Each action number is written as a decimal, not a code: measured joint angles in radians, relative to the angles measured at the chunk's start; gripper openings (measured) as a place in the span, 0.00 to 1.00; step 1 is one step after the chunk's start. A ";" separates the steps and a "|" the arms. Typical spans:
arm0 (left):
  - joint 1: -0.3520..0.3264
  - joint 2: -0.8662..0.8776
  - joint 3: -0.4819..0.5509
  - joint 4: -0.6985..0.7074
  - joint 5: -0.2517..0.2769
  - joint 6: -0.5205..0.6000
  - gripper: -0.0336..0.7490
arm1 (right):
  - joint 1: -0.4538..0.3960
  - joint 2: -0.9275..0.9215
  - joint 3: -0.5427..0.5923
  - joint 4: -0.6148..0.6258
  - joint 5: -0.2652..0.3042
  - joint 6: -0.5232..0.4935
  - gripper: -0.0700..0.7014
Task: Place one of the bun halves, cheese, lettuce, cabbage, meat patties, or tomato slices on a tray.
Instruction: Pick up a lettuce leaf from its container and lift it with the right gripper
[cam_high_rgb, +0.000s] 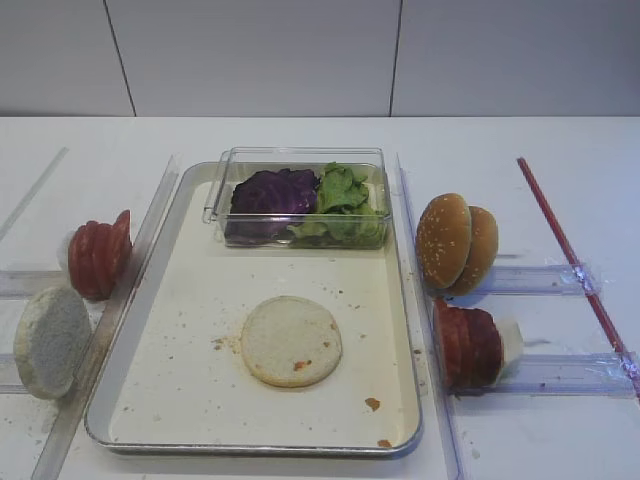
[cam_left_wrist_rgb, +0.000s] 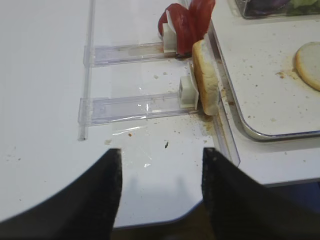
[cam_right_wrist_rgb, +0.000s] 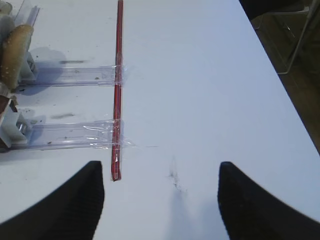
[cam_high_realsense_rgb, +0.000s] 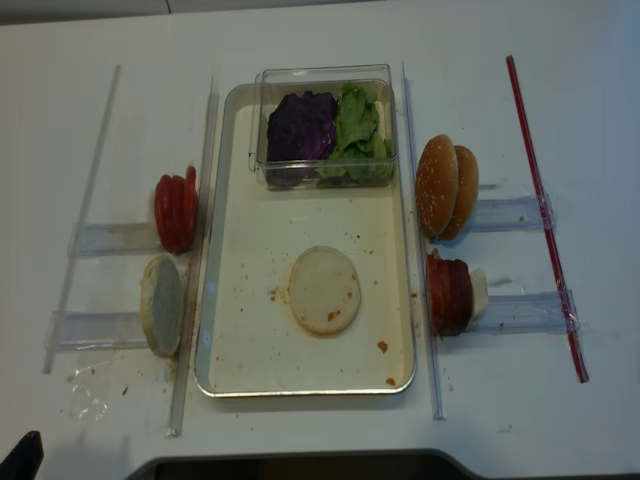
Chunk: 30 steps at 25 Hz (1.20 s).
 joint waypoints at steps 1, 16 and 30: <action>0.000 0.000 0.000 0.000 0.000 0.000 0.49 | 0.000 0.000 0.000 0.000 0.000 0.000 0.75; 0.000 0.000 0.000 0.000 0.000 0.000 0.49 | 0.000 0.000 0.000 0.001 0.000 0.000 0.75; 0.000 0.000 0.000 0.000 0.000 0.000 0.49 | 0.000 0.211 -0.114 0.123 0.021 0.000 0.75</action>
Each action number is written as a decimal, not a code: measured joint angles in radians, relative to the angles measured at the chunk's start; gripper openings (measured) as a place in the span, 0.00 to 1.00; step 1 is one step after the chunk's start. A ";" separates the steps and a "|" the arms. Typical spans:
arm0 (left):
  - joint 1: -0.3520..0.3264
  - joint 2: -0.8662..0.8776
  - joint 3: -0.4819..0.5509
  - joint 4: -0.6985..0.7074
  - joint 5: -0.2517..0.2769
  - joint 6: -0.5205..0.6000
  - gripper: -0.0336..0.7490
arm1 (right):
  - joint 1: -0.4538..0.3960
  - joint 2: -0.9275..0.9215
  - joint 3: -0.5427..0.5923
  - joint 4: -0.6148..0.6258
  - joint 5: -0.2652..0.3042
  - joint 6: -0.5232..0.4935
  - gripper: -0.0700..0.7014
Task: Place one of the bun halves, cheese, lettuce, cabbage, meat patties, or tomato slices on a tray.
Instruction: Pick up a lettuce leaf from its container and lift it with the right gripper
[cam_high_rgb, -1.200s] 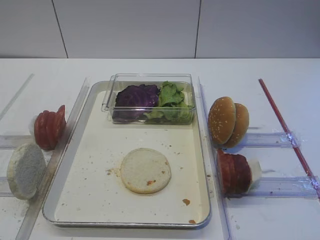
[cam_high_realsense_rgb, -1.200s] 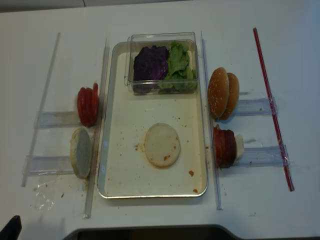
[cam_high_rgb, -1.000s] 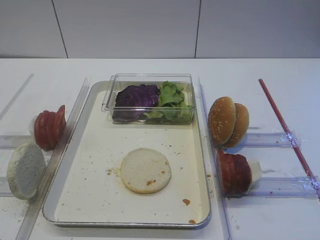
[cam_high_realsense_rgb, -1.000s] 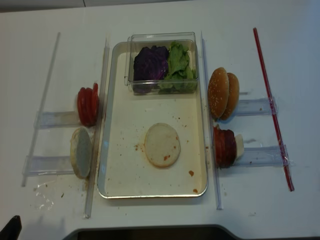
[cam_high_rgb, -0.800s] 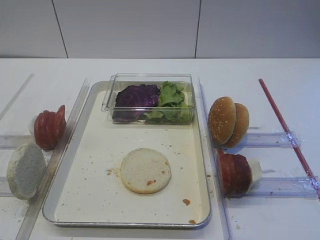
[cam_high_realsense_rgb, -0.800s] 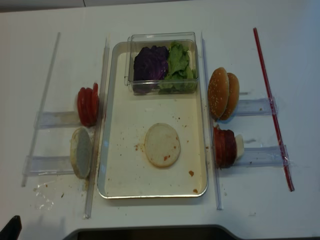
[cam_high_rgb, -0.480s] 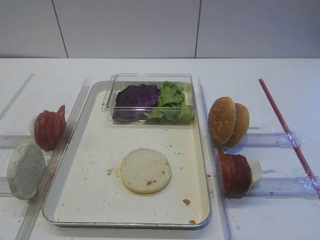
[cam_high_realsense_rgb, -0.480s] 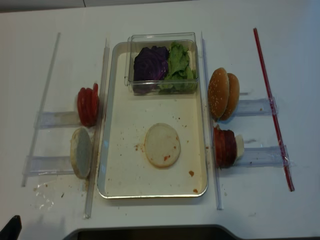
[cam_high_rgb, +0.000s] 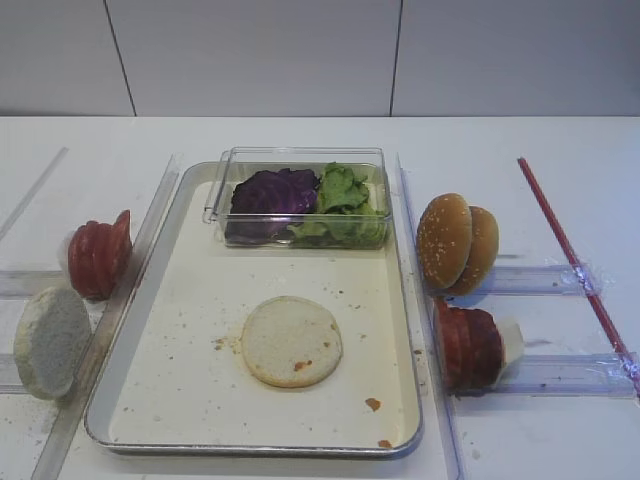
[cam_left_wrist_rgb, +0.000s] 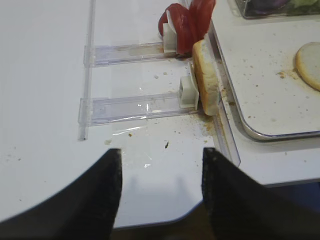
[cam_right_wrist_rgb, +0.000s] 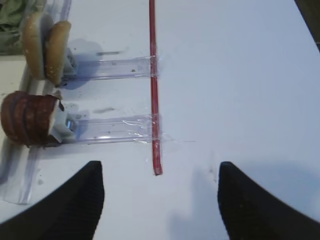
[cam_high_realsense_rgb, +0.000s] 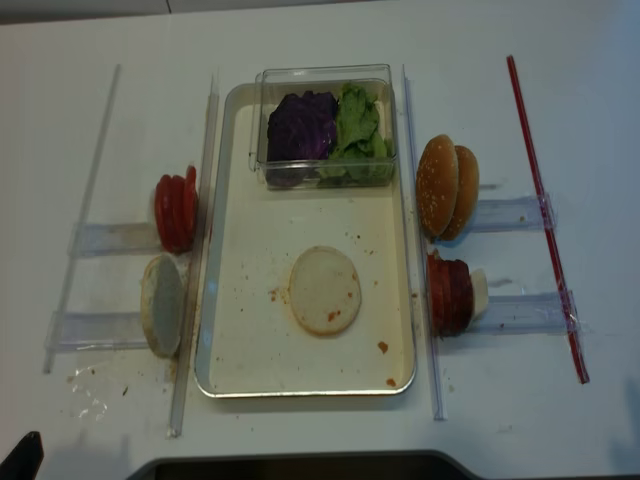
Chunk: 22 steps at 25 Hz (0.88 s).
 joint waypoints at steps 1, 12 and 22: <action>0.000 0.000 0.000 0.000 0.000 0.000 0.49 | 0.000 0.043 -0.030 0.015 0.000 0.000 0.75; 0.000 0.000 0.000 0.000 0.000 0.000 0.49 | 0.000 0.582 -0.405 0.091 0.095 0.091 0.78; 0.000 0.000 0.000 0.000 0.000 0.000 0.49 | 0.004 0.911 -0.705 0.145 0.098 0.071 0.87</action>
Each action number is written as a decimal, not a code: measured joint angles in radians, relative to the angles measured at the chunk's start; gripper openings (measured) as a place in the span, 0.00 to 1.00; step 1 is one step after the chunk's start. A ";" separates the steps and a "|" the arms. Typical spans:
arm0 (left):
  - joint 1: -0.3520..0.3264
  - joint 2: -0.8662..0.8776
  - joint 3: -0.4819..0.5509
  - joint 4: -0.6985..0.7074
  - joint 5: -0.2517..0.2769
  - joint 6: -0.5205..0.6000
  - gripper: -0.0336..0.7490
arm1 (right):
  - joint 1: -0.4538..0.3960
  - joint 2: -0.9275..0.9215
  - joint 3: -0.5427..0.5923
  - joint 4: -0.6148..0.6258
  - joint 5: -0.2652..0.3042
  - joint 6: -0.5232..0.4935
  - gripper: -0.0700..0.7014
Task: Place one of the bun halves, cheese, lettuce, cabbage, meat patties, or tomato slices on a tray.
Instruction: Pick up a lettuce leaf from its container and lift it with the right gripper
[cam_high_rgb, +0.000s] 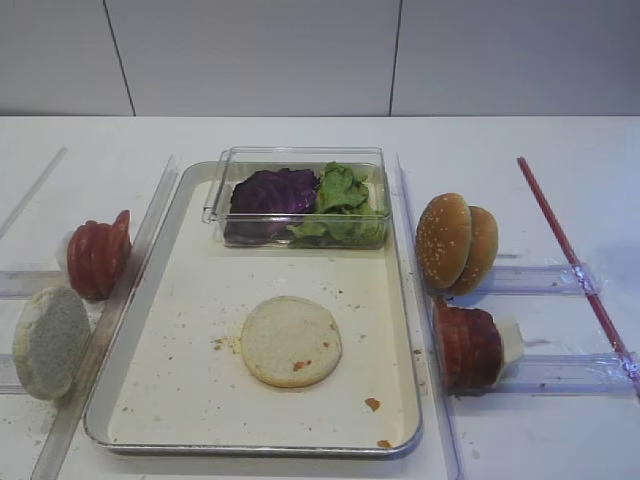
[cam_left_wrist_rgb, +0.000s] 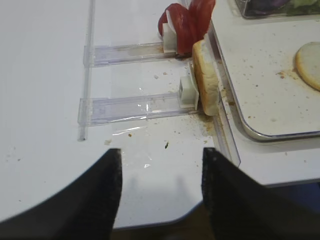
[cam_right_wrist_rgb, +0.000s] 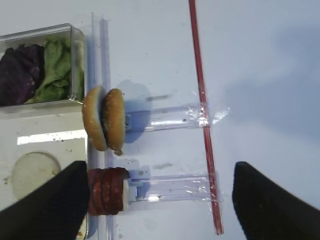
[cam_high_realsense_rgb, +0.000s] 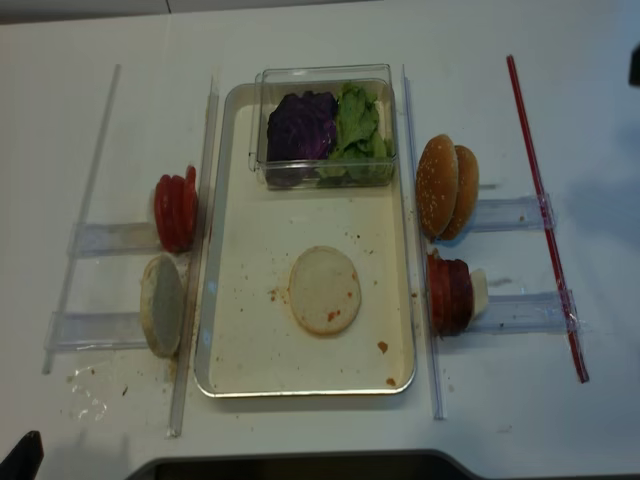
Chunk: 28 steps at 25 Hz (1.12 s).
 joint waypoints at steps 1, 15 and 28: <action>0.000 0.000 0.000 0.000 0.000 0.000 0.49 | 0.015 0.026 -0.028 0.006 0.000 -0.005 0.87; 0.000 0.000 0.000 0.000 0.000 0.000 0.49 | 0.456 0.463 -0.337 -0.139 -0.004 0.153 0.87; 0.000 0.000 0.000 0.000 0.000 0.000 0.49 | 0.511 0.766 -0.568 -0.139 -0.006 0.182 0.87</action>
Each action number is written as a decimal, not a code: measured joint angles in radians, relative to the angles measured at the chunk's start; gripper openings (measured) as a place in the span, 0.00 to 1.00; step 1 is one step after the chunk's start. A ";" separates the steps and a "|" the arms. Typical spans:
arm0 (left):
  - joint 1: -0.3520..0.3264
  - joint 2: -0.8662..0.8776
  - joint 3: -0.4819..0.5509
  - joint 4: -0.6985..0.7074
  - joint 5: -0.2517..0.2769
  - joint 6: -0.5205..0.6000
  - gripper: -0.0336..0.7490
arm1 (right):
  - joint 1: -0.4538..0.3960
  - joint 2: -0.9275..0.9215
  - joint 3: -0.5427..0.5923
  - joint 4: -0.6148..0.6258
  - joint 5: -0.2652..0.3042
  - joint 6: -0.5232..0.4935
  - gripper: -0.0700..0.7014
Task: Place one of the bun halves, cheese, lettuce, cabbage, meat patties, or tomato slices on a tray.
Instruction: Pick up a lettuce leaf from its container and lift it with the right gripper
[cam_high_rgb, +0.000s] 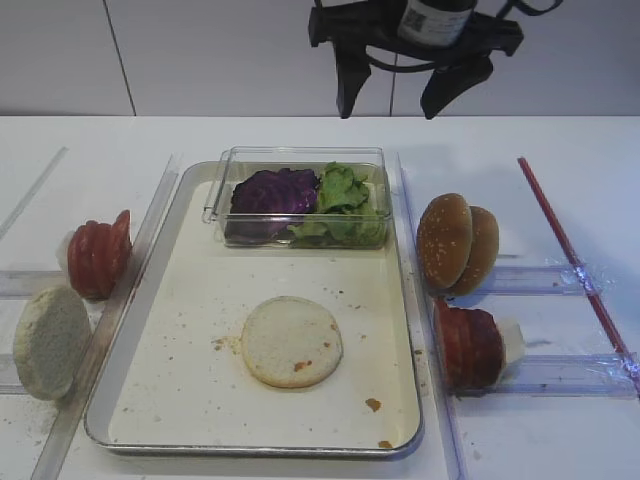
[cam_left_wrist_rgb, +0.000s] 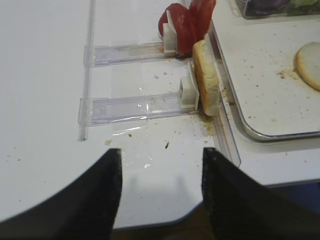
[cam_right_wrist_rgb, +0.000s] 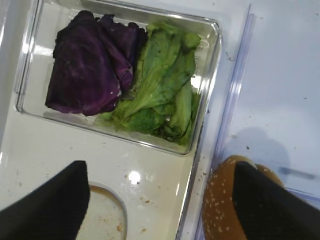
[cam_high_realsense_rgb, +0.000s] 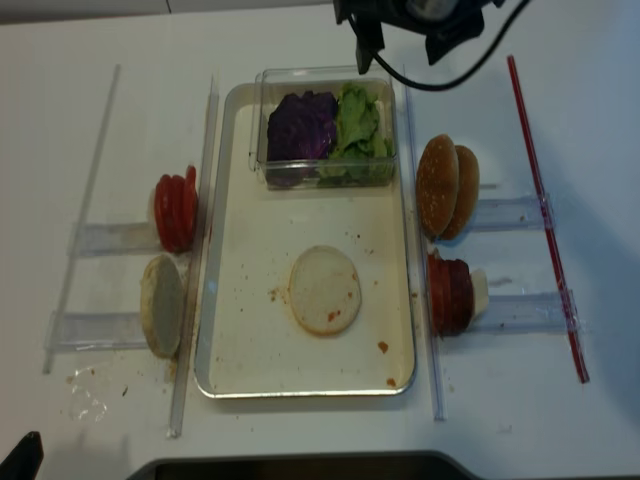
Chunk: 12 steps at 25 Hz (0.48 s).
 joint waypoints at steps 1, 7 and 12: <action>0.000 0.000 0.000 0.000 0.000 0.000 0.49 | 0.000 0.017 -0.013 0.000 0.000 0.000 0.87; 0.000 0.000 0.000 0.000 0.000 0.000 0.49 | 0.000 0.117 -0.077 0.004 -0.004 0.011 0.87; 0.000 0.000 0.000 0.000 0.000 0.000 0.49 | 0.000 0.213 -0.144 0.006 -0.008 0.011 0.87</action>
